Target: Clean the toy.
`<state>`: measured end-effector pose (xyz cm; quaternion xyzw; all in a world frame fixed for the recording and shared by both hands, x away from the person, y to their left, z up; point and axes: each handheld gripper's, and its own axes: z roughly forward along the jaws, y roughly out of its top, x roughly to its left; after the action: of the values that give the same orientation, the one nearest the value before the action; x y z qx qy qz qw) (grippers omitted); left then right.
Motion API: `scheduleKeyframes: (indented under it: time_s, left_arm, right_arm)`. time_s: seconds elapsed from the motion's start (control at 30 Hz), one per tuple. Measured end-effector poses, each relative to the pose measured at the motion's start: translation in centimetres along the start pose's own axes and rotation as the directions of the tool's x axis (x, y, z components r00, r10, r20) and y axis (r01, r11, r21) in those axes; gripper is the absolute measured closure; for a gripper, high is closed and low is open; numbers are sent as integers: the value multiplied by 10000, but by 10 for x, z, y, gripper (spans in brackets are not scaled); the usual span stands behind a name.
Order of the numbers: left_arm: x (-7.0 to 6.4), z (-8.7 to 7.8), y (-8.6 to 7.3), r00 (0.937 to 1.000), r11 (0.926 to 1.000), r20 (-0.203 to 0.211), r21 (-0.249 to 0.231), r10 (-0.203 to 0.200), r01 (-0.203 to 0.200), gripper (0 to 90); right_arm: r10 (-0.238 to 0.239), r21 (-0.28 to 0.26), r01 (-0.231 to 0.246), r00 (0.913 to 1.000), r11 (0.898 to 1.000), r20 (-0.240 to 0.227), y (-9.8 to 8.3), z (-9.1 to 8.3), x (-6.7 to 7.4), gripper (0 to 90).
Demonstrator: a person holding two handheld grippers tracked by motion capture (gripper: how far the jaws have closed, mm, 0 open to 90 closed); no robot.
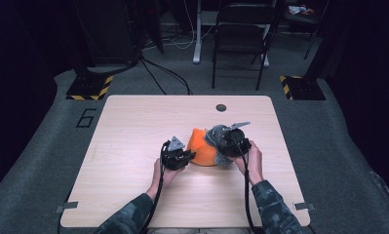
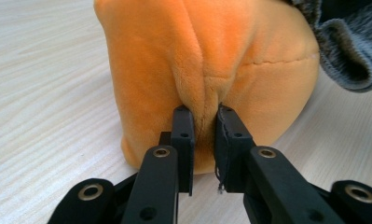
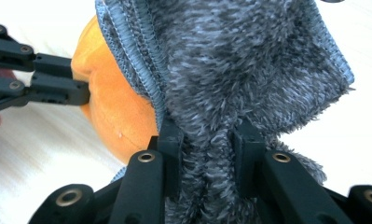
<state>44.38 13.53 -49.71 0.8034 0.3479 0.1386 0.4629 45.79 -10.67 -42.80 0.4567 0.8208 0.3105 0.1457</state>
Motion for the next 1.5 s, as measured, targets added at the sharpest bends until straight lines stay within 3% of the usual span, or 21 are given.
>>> scheduleKeyframes:
  time_s: [0.1, 0.2, 0.3, 0.37, 0.53, 0.67, 0.77, 0.9, 1.07, 1.2, 1.3, 1.5]
  left_arm:
    - [-5, -2, 3, 9994, 9997, -206, -7, 263, -263, 657]
    - [-11, -2, 4, 9960, 9958, -385, 459, 806, -789, 542]
    - [-15, 1, 3, 9898, 9907, -757, 726, 1206, -1152, 485]
    - [-16, 5, 1, 9882, 9904, -876, 685, 1255, -1197, 508]
    - [-19, 8, -3, 9883, 9936, -1057, 356, 1104, -1072, 733]
    - [-18, 4, 0, 9956, 9985, -759, 106, 553, -546, 808]
    - [-17, 0, 5, 9994, 10000, -353, -4, 72, -73, 827]
    - [-18, -5, 10, 9997, 9998, 129, 7, -223, 223, 833]
    - [-17, -2, 8, 9995, 9995, 96, 81, -290, 289, 830]
    - [-18, 0, 5, 9999, 9998, -3, 78, -169, 169, 824]
    - [-20, 0, 5, 10000, 10000, -2, 48, -38, 38, 821]
    - [-26, 2, 3, 9997, 9997, 143, -35, 223, -222, 819]
  right_arm:
    - [116, 36, -116, 9999, 9999, 53, 0, 0, -2, 695]
    - [134, -115, -133, 9998, 9998, 151, -1, 2, -4, 695]
    - [319, -183, -316, 9994, 9993, 140, 0, 3, -6, 695]
    - [227, -205, -225, 9997, 9995, 108, 0, 3, -7, 695]
    - [401, -230, -401, 9992, 9989, 9, 0, 4, -8, 695]
    - [488, -240, -487, 9988, 9985, 24, 0, 1, -10, 694]
    - [495, -329, -492, 9987, 9982, 84, 1, -2, -13, 694]
    - [623, -379, -619, 9980, 9974, 100, 1, -6, -16, 694]
    - [510, -591, -507, 9987, 9970, 25, 5, -12, -13, 693]
    - [158, -946, -177, 9997, 9954, -207, 15, -19, 5, 692]
    - [-186, -914, 159, 9994, 9957, -287, 19, -18, 21, 691]
    - [-385, -1157, 337, 9985, 9927, -396, 20, -17, 29, 692]
